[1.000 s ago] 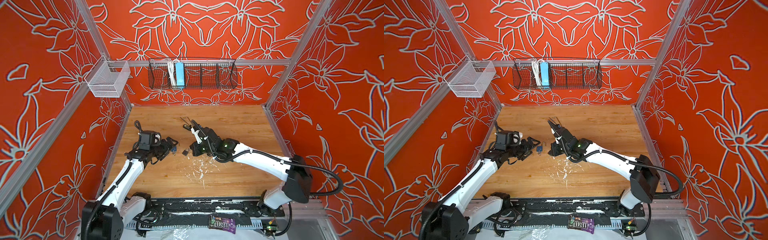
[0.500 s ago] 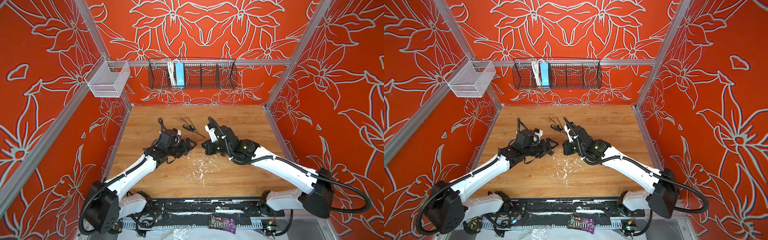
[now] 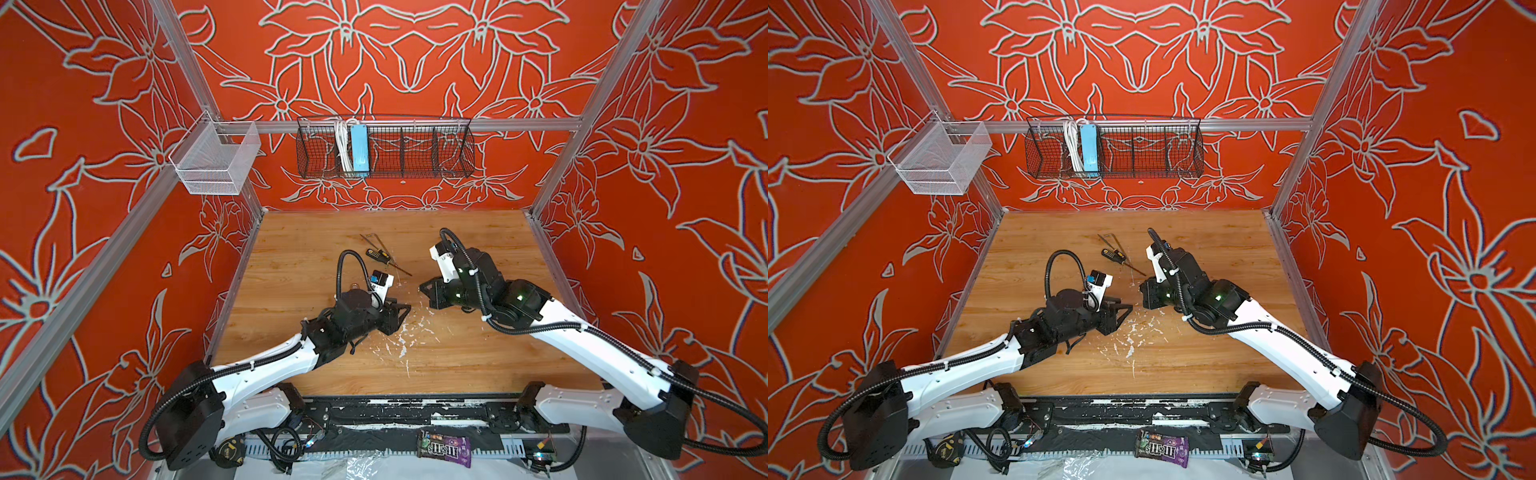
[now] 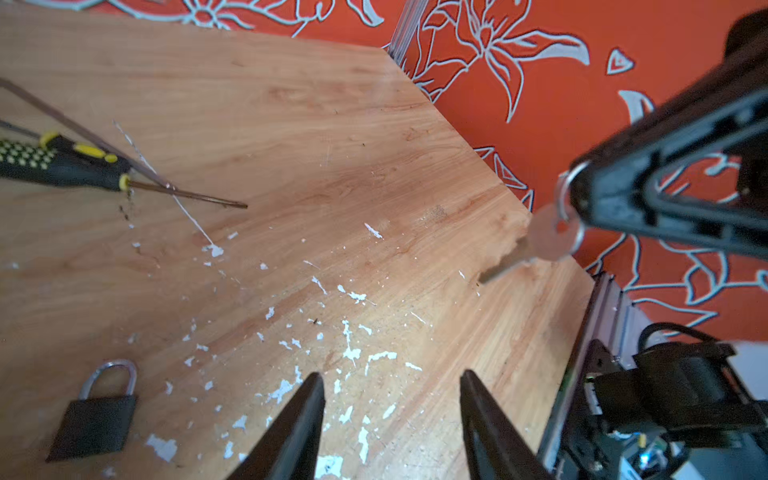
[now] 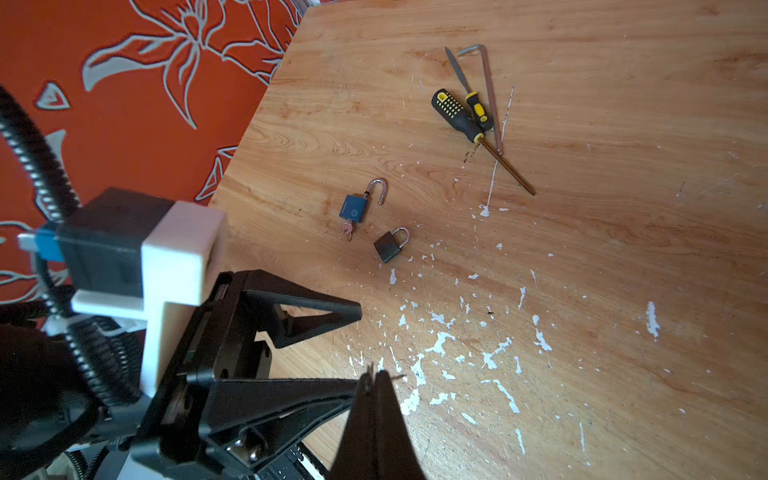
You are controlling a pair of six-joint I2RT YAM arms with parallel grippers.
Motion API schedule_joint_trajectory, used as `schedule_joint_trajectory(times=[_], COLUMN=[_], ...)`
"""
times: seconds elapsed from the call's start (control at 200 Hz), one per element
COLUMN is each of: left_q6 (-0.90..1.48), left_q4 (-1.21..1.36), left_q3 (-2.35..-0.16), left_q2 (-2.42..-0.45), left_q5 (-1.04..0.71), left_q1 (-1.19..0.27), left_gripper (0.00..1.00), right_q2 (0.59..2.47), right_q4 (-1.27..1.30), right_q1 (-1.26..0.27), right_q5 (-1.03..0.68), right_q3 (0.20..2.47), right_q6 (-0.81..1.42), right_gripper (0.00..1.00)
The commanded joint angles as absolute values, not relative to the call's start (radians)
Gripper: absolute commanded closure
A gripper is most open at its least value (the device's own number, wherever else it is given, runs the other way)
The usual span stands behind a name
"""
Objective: Unlock with the key
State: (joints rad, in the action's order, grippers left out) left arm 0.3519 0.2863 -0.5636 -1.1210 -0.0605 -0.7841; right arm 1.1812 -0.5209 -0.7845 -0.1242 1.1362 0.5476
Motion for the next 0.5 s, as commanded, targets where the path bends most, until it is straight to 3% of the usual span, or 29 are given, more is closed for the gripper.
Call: schedule_joint_trajectory(times=[0.0, 0.155, 0.495], left_q6=[0.195, 0.077, 0.048], left_q4=[0.498, 0.553, 0.606], left_q3=[-0.559, -0.604, -0.65], left_q2=[-1.131, -1.183, -1.258], left_q5=[0.012, 0.042, 0.047], left_q1=[-0.806, -0.881, -0.887], left_gripper=[0.53, 0.61, 0.77], right_q2=[1.157, 1.157, 1.129], right_q4=[-0.553, -0.563, -0.558], right_q1=[-0.777, -0.773, -0.771], right_q5=[-0.17, -0.198, -0.193], right_q3=[1.161, 1.178, 1.167], right_q6=[0.55, 0.566, 0.59], right_gripper=[1.0, 1.0, 1.0])
